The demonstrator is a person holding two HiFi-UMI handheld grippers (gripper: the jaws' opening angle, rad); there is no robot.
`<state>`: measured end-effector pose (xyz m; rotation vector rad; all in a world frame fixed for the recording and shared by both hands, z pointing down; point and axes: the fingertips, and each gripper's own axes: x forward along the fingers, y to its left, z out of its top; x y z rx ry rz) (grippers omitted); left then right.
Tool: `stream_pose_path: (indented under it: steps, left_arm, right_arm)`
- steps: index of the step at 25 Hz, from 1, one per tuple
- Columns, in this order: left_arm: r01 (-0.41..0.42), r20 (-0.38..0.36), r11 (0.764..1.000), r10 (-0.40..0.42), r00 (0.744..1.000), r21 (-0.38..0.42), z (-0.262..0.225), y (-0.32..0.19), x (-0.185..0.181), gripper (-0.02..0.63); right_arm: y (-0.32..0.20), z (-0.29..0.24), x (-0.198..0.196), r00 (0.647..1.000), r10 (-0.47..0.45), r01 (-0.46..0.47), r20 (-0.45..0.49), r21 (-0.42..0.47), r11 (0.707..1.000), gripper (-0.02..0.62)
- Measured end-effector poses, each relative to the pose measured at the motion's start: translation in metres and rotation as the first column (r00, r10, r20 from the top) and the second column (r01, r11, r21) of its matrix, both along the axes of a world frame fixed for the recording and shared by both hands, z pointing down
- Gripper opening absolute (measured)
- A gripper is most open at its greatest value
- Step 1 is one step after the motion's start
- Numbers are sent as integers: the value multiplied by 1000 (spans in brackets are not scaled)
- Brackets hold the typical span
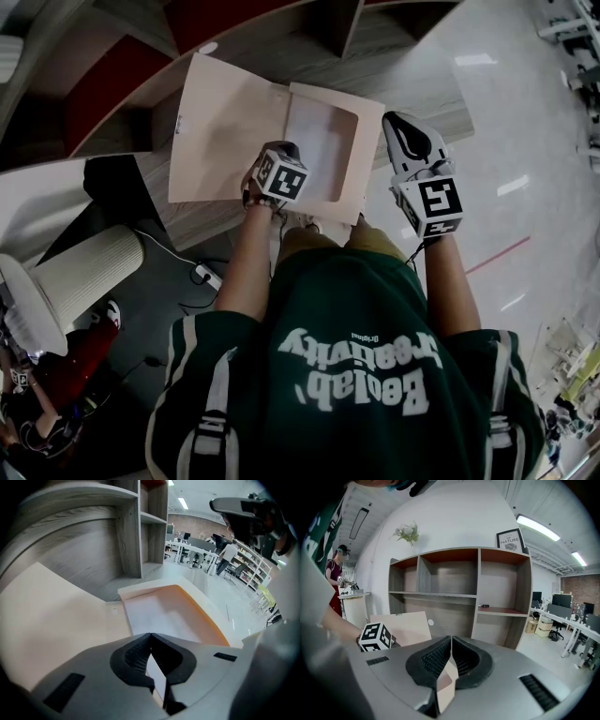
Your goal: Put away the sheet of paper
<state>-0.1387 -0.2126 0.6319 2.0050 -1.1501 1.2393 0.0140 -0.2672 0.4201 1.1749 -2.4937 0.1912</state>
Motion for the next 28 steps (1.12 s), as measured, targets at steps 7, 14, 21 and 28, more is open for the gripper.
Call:
stream_pose_path:
  steps: [7, 14, 21, 28]
  left_arm:
    - [17, -36, 995, -14, 999, 93, -53, -12, 9, 18]
    - [47, -79, 976, -31, 996, 212, -109, -24, 24, 18]
    - [109, -143, 945, -67, 987, 310, -160, -33, 41, 18]
    - [228, -200, 867, -153, 968, 444, -210, -41, 45, 18]
  right_arm:
    - [-1, -19, -6, 999, -38, 37, 30, 38, 999, 36]
    - [-8, -32, -4, 996, -68, 65, 49, 62, 996, 36]
    - [-10, -42, 3, 991, -117, 113, 59, 76, 991, 37]
    - [-15, -55, 9, 982, -173, 166, 80, 92, 982, 37]
